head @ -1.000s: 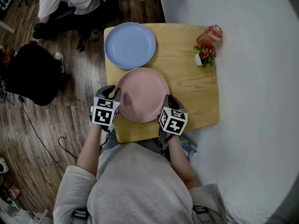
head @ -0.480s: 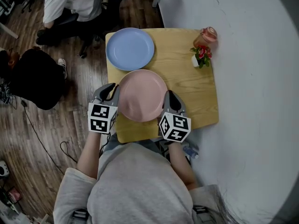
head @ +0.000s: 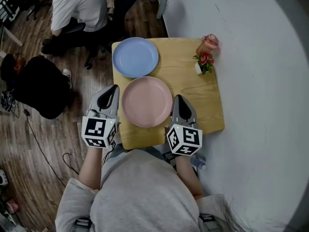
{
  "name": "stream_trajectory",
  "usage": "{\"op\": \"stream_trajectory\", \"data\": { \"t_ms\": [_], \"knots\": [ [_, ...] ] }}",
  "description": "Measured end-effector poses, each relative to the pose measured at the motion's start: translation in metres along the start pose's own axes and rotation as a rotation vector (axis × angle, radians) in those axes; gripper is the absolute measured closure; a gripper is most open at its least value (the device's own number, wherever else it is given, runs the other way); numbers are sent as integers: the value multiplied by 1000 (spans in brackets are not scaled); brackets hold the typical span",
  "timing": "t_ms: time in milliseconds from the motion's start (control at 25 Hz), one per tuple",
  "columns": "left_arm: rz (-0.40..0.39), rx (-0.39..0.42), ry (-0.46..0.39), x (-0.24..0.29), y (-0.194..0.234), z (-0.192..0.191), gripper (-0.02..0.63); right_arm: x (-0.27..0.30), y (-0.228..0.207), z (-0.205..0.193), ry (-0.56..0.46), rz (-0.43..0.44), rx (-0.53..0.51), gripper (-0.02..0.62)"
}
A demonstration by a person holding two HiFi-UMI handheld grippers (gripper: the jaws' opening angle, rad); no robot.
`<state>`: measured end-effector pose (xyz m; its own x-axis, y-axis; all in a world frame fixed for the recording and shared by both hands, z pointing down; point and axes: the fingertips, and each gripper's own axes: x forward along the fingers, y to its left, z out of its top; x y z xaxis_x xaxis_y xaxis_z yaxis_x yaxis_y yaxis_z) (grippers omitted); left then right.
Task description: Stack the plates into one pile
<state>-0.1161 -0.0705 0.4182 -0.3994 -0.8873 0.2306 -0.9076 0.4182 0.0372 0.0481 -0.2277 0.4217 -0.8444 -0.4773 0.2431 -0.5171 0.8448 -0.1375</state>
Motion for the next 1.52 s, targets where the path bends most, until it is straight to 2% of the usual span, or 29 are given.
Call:
{"op": "stream_trajectory", "data": {
  "t_ms": [320, 640, 840, 1120, 1520],
  "knots": [
    [29, -12, -157, -31, -1, 46, 548, -22, 12, 36, -119, 25, -60, 592],
    [24, 59, -282, -47, -6, 80, 548, -35, 22, 62, -211, 37, -67, 591],
    [-2, 138, -332, -47, 0, 96, 548, -34, 30, 76, -250, 12, -75, 591],
    [-124, 129, -349, -27, 22, 104, 546, -29, 40, 87, -282, -107, -70, 591],
    [-414, 125, -373, 15, 44, 126, 546, -29, 67, 99, -307, -343, -41, 591]
  ]
}}
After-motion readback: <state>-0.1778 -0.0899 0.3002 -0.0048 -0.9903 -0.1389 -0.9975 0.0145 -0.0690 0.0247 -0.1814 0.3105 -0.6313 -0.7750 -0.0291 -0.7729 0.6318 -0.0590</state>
